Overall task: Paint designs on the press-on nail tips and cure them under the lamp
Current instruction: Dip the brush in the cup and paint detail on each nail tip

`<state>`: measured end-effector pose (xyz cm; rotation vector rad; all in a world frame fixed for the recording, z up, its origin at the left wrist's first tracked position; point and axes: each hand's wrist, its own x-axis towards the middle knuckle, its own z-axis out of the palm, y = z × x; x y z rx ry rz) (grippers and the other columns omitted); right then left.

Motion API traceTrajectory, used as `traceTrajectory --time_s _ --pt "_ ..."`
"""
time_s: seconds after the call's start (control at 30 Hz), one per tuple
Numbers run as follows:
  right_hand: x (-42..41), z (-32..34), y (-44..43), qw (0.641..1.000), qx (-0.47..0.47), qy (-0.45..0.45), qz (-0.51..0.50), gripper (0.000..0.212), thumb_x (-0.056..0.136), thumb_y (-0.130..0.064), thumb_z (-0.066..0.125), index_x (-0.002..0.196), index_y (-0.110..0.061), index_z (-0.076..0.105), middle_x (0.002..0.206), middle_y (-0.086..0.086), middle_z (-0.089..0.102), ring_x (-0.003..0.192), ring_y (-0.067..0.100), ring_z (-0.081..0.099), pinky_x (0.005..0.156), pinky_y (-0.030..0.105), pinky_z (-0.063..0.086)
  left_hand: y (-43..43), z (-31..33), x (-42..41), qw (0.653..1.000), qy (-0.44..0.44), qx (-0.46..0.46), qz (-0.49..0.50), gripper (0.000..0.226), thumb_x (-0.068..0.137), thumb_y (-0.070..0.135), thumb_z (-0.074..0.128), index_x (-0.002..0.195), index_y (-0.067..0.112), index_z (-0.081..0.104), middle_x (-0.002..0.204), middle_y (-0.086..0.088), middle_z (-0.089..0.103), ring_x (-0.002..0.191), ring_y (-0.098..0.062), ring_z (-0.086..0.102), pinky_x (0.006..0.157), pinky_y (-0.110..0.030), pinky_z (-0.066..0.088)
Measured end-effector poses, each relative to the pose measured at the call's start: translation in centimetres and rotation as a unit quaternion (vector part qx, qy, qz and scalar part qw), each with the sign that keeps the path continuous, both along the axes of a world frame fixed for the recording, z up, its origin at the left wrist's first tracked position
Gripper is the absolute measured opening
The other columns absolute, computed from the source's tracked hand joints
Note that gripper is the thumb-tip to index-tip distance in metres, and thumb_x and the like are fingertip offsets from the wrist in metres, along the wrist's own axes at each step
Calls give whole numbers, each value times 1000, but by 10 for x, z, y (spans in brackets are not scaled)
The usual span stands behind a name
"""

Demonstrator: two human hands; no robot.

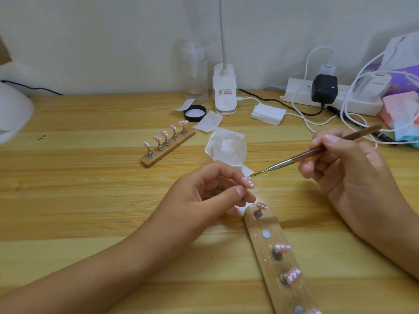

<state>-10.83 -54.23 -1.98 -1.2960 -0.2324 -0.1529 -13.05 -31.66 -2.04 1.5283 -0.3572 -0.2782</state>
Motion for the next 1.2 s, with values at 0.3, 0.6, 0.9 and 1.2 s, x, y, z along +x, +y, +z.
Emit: traceTrajectory --time_s 0.3,0.6,0.9,1.2 --pt "-1 -1 1 1000 -13 -2 22 32 91 -18 47 69 -27 69 60 0 63 56 12 62 60 19 52 0 0 1 1000 0 -8 4 18 85 18 62 83 33 72 83 0 74 78 -9 66 68 -18 51" --pt "-1 -2 2 999 8 12 38 30 89 -17 47 69 -25 67 61 1 60 56 13 60 58 19 51 4 1 5 999 28 -29 23 14 78 23 68 88 28 77 77 2 72 68 -6 60 66 -15 50" --pt "1 0 0 999 23 23 32 32 84 -12 43 68 -24 69 67 1 64 60 14 62 60 21 52 4 1 5 999 34 -25 25 11 80 24 66 82 29 75 68 1 70 65 -6 62 61 -16 49" --pt "1 -2 1 999 -7 13 51 32 85 -12 44 69 -25 69 67 3 65 63 15 65 63 22 53 3 3 5 999 28 -15 16 10 81 24 65 79 29 73 63 3 65 58 -5 57 57 -14 45"
